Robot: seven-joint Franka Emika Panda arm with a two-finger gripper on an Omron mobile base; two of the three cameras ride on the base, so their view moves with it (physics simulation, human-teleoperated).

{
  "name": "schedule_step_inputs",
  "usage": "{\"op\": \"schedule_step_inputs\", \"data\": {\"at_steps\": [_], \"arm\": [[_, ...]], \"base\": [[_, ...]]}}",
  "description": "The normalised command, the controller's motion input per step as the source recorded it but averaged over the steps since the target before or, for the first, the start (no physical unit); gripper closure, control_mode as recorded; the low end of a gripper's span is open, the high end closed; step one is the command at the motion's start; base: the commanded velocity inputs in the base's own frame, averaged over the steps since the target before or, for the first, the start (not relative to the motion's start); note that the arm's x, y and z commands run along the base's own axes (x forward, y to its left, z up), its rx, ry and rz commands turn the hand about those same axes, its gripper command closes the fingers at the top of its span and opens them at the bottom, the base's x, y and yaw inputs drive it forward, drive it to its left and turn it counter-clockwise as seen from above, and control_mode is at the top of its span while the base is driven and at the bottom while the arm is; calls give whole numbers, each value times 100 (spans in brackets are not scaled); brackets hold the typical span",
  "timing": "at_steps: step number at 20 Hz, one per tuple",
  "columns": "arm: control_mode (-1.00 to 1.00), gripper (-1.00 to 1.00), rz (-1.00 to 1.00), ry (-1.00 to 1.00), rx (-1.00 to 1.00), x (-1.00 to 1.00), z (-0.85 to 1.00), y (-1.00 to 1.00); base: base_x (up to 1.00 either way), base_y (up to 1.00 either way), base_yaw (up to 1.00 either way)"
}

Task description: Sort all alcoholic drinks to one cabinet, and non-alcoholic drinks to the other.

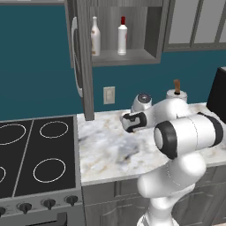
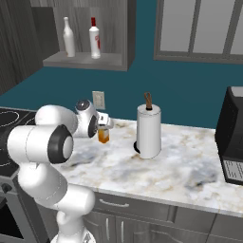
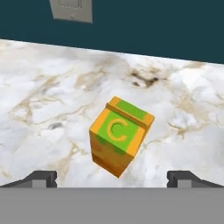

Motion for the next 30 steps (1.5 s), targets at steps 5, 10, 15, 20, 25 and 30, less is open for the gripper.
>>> {"op": "schedule_step_inputs", "data": {"at_steps": [5, 10, 15, 20, 25, 30], "arm": [[-100, -100, 0, 0, 0, 35, -17, 0], [-100, -100, 0, 0, 0, 24, -20, 0], [-100, -100, 0, 0, 0, 16, -18, 0], [-100, -100, 0, -1, 0, 9, -10, 0], [-100, 100, 0, -1, 0, 1, -5, 0], [-100, 100, 0, 0, 0, 0, 0, 0]], "base": [[0, 0, 0], [0, 0, 0], [0, 0, 0], [0, 0, 0], [0, 0, 0], [0, 0, 0]]}}
